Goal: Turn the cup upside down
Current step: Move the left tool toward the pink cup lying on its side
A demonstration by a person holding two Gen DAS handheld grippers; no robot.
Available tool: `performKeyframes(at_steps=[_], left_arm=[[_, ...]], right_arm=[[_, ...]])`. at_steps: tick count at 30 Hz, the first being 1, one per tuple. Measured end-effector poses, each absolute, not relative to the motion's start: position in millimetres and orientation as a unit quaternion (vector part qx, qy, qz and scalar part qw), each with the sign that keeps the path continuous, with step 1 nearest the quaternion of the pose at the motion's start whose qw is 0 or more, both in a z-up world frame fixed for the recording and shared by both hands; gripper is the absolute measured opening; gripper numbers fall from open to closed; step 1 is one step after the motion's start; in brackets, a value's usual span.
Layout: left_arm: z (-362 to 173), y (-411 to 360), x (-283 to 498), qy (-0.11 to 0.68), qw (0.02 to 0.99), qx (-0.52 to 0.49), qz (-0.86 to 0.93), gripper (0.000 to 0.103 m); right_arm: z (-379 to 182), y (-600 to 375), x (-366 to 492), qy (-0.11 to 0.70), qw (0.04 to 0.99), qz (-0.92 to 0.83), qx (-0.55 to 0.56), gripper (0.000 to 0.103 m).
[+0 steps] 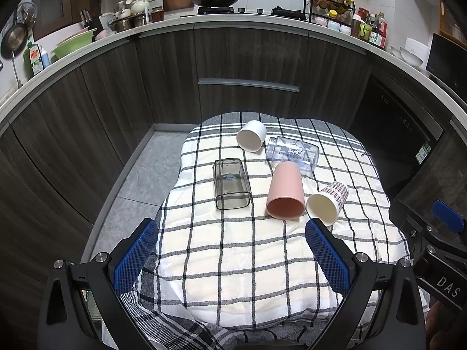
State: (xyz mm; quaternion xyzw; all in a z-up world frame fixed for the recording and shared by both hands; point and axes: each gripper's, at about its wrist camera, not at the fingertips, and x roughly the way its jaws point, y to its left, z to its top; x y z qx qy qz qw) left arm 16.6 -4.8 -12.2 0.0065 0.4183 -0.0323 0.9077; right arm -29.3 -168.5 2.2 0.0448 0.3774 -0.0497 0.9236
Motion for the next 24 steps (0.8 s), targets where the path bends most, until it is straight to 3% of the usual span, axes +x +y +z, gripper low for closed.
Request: performKeyframes(at_steps=[24], left_arm=[[-22, -22, 32, 0.423, 0.905, 0.019, -0.049, 0.103]], right_arm=[[-3, -184, -23, 0.378, 0.922, -0.067, 0.054, 0.099]])
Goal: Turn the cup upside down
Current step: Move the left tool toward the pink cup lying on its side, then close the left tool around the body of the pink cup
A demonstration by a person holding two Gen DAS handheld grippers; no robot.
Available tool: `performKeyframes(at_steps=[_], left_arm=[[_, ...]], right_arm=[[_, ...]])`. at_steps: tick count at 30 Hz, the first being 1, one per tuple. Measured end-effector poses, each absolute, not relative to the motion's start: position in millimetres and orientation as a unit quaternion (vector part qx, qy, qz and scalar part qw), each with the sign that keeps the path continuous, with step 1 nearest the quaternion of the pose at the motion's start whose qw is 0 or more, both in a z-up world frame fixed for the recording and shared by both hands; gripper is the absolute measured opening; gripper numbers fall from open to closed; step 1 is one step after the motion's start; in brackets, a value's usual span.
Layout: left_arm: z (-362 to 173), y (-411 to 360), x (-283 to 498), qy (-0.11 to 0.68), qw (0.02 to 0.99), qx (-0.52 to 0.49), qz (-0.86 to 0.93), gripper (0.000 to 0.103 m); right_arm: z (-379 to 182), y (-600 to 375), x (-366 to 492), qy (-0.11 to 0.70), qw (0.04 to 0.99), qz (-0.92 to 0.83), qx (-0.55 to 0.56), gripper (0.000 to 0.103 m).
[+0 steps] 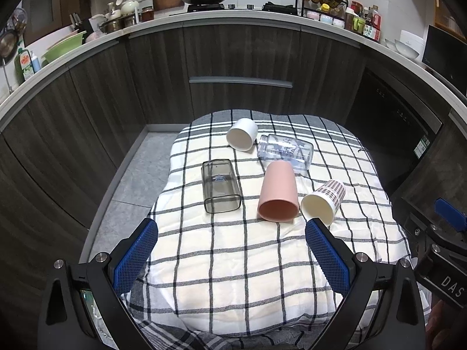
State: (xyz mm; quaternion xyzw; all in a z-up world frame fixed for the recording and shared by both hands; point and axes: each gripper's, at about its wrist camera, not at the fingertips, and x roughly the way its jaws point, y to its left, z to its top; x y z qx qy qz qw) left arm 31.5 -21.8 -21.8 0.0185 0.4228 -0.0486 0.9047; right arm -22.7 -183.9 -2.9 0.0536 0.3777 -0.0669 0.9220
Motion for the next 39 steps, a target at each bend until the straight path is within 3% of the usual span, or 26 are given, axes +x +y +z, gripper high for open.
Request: performKeyframes(at_steps=[21, 39], left_arm=[[-67, -95, 124, 0.467, 0.878, 0.071, -0.083, 0.103], [-161, -127, 205, 0.58, 0.801, 0.094, -0.111, 0.102]], right_arm=[[-33, -234, 33, 0.375, 0.916, -0.118, 0.079, 0.099], [-95, -263, 103, 0.415, 0.892, -0.148, 0.101, 0.099]])
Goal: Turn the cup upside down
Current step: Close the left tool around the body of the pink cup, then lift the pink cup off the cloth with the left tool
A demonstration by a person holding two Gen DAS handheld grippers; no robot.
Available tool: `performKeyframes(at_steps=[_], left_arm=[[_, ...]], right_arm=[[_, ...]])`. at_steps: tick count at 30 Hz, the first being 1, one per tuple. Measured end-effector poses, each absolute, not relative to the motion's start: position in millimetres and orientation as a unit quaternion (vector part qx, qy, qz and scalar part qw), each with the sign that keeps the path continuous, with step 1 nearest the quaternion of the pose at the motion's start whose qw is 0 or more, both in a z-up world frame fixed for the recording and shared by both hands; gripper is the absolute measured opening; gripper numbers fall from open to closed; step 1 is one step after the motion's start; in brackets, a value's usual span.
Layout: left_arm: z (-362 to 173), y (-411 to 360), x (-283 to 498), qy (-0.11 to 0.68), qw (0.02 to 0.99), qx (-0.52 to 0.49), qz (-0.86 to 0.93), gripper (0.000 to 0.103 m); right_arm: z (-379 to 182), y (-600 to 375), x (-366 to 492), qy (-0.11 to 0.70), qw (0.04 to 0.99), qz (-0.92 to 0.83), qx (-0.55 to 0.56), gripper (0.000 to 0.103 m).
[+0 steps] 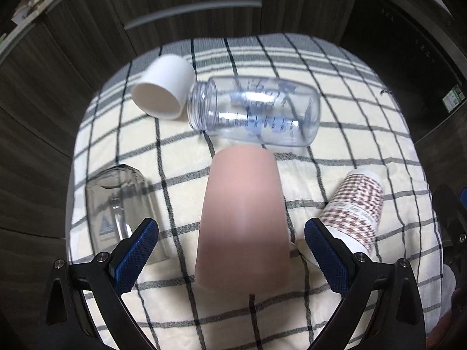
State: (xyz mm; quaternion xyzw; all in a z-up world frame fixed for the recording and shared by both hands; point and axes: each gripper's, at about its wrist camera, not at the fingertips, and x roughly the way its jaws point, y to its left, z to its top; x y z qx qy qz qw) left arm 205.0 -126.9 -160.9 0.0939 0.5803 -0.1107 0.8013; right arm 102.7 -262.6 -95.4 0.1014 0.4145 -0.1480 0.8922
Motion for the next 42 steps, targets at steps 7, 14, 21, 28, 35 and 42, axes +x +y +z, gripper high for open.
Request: performKeyframes(at_steps=[7, 14, 21, 28, 35, 42], left_arm=[[-182, -127, 219, 0.602, 0.785, 0.095, -0.111, 0.099], [-197, -130, 224, 0.615, 0.774, 0.088, -0.121, 0.094], [-202, -132, 223, 0.62, 0.769, 0.07, -0.139, 0.07], [-191, -136, 219, 0.611, 0.776, 0.078, -0.136, 0.07], [-173, -127, 214, 0.599, 0.785, 0.075, -0.134, 0.07], [-145, -116, 182, 0.584, 0.797, 0.065, -0.138, 0.07]], right_arm=[[-112, -261, 119, 0.427, 0.886, -0.145, 0.103, 0.099], [-128, -266, 126, 0.443, 0.877, -0.147, 0.113, 0.099], [-134, -268, 127, 0.449, 0.873, -0.147, 0.121, 0.099], [-130, -268, 123, 0.444, 0.875, -0.149, 0.12, 0.099], [-120, -265, 117, 0.437, 0.88, -0.145, 0.12, 0.099], [-103, -261, 100, 0.427, 0.886, -0.138, 0.118, 0.099]])
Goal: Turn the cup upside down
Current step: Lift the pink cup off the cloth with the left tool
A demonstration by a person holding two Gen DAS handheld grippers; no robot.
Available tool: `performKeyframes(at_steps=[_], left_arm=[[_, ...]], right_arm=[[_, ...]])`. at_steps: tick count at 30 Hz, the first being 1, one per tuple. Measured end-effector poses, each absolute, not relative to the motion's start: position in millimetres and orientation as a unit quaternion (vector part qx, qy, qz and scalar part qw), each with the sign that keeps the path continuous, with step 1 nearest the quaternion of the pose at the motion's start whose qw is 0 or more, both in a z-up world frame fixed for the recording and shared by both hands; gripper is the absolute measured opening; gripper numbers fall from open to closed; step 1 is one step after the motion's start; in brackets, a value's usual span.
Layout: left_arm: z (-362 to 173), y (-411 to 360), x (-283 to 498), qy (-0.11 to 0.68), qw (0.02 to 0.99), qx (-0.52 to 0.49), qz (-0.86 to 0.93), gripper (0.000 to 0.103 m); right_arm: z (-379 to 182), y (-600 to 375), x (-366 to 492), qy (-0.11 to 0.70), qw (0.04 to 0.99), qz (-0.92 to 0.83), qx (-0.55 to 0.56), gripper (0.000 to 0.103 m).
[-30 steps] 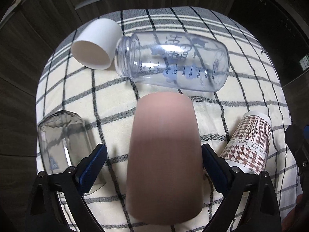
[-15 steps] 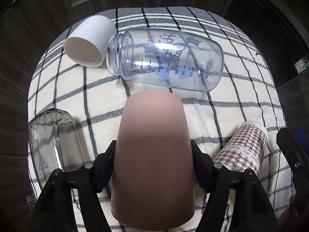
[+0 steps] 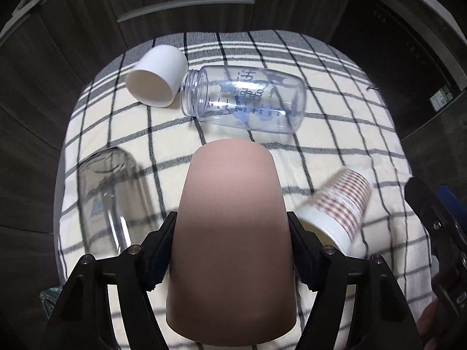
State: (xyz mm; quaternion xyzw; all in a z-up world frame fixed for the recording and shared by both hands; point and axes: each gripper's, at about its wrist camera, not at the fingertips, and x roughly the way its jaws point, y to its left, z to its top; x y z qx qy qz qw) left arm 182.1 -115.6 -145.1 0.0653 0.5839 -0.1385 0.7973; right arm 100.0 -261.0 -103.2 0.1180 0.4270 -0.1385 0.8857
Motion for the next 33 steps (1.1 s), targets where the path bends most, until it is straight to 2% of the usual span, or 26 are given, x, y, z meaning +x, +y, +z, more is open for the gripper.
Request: performKeyframes(at_steps=[6, 14, 24, 29, 31, 33], left_arm=[[-129, -104, 137, 0.569, 0.811, 0.039, -0.131, 0.07], [-136, -108, 76, 0.55, 0.824, 0.016, -0.134, 0.07], [-161, -114, 49, 0.531, 0.836, 0.004, -0.136, 0.068], [-172, -116, 46, 0.547, 0.826, 0.014, -0.136, 0.068], [-174, -117, 44, 0.549, 0.824, 0.023, -0.136, 0.069], [-175, -117, 42, 0.551, 0.822, 0.023, -0.139, 0.075]], right_arm=[[-88, -259, 63, 0.425, 0.889, -0.125, 0.113, 0.099], [-96, -269, -2, 0.445, 0.879, -0.141, 0.096, 0.099], [-122, -275, -39, 0.466, 0.867, -0.159, 0.08, 0.099], [-121, -274, -44, 0.463, 0.868, -0.162, 0.076, 0.099], [-117, -274, -45, 0.459, 0.87, -0.163, 0.073, 0.099], [-115, -272, -45, 0.458, 0.871, -0.163, 0.07, 0.099]])
